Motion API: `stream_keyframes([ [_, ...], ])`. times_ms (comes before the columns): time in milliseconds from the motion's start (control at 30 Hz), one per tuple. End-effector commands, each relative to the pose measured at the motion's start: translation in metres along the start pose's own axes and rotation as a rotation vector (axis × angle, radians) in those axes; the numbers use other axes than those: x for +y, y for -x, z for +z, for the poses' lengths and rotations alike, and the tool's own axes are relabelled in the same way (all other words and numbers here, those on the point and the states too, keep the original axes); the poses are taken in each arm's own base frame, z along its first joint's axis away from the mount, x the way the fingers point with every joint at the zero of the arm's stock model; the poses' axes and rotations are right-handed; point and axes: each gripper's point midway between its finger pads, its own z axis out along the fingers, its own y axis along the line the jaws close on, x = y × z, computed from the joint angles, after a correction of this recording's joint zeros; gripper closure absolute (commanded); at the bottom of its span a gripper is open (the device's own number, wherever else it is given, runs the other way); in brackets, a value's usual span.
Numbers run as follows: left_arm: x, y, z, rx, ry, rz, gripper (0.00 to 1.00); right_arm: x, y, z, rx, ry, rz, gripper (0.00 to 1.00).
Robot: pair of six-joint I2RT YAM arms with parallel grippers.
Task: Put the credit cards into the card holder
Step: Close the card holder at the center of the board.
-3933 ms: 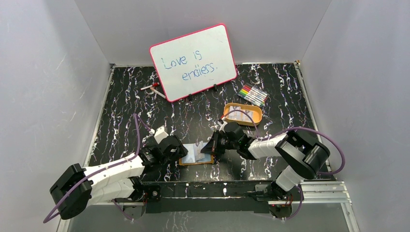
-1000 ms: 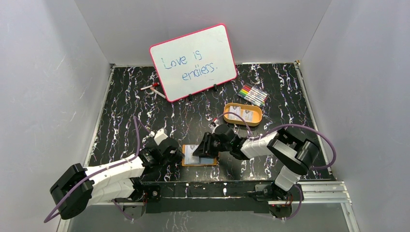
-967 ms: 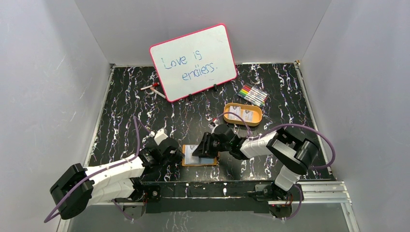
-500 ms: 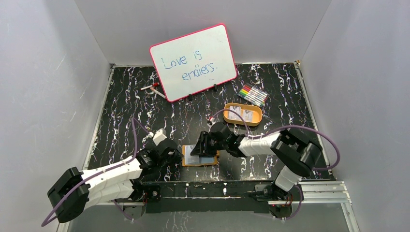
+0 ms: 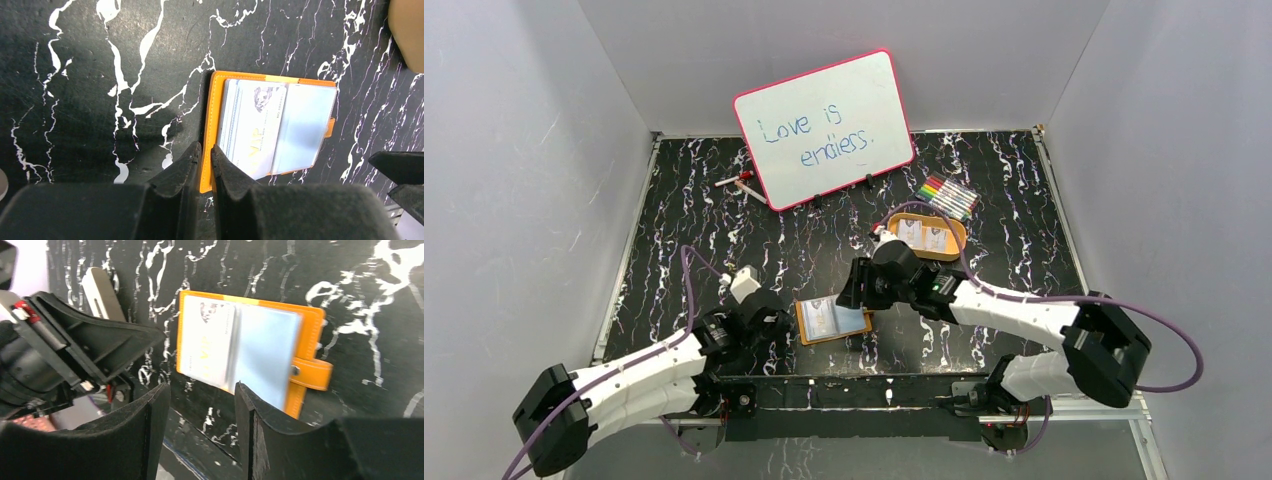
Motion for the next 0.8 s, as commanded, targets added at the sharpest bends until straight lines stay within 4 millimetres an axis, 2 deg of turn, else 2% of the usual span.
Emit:
stream_keyframes([
  [0,-0.012,0.021,-0.011,-0.068,-0.016,0.028,0.87,-0.021,0.02,-0.022,-0.079,-0.139,-0.115,0.43],
  [100,-0.029,0.028,-0.018,-0.079,-0.071,0.054,0.85,-0.051,0.025,-0.03,-0.105,-0.205,-0.157,0.48],
  [200,-0.052,0.028,-0.024,-0.057,-0.147,0.083,0.84,-0.064,0.026,-0.029,-0.112,-0.218,-0.24,0.47],
  [367,-0.097,0.009,-0.02,0.068,-0.279,0.119,0.84,-0.066,0.032,-0.015,-0.132,-0.182,-0.261,0.45],
  [500,-0.126,-0.014,-0.012,0.194,-0.357,0.14,0.85,-0.06,0.054,-0.009,-0.198,-0.101,-0.234,0.45],
  [600,-0.132,-0.031,-0.002,0.275,-0.373,0.159,0.86,-0.059,0.066,-0.004,-0.189,-0.022,-0.221,0.47],
  [700,-0.121,-0.045,0.011,0.321,-0.33,0.163,0.88,-0.056,0.068,0.004,-0.143,0.047,-0.235,0.48],
  [767,-0.11,-0.049,0.018,0.325,-0.29,0.167,0.89,-0.049,0.06,0.011,-0.084,0.102,-0.256,0.48],
])
